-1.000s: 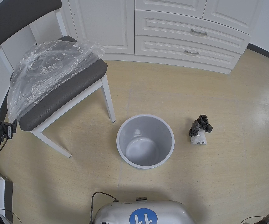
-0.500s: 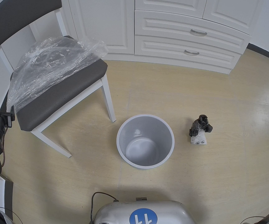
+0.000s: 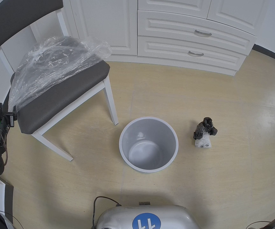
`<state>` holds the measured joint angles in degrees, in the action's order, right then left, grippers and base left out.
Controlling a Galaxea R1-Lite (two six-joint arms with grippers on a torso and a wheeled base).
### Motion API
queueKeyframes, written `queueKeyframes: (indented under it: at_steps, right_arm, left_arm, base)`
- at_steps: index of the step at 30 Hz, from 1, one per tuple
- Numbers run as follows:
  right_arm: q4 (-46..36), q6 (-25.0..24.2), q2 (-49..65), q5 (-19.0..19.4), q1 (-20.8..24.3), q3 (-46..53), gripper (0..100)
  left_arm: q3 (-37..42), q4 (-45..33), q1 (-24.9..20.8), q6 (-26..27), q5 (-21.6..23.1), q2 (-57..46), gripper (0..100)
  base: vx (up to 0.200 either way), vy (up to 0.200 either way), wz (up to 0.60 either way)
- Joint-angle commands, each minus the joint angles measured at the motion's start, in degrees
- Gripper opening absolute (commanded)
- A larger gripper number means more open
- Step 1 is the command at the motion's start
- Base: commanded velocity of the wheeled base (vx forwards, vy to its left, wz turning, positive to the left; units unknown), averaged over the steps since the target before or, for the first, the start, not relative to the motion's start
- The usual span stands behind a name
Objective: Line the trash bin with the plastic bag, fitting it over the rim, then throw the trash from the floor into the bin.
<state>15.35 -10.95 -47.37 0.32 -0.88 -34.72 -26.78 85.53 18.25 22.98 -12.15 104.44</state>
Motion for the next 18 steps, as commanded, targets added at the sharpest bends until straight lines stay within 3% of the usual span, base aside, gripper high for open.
queueKeyframes:
  at_steps: [1, 18]
  right_arm:
    - [0.03, 0.05, 0.0, 0.03, 0.0, 0.18, 100]
    - [0.03, 0.84, 0.0, 0.03, 0.0, 0.44, 100]
  left_arm:
    - [-0.9, 0.08, 0.3, -0.3, 0.03, 1.47, 100]
    - [-4.07, 0.16, -0.23, -1.89, 0.55, 2.88, 100]
  base:
    - [0.0, 0.0, 0.0]
    - [0.0, 0.0, 0.0]
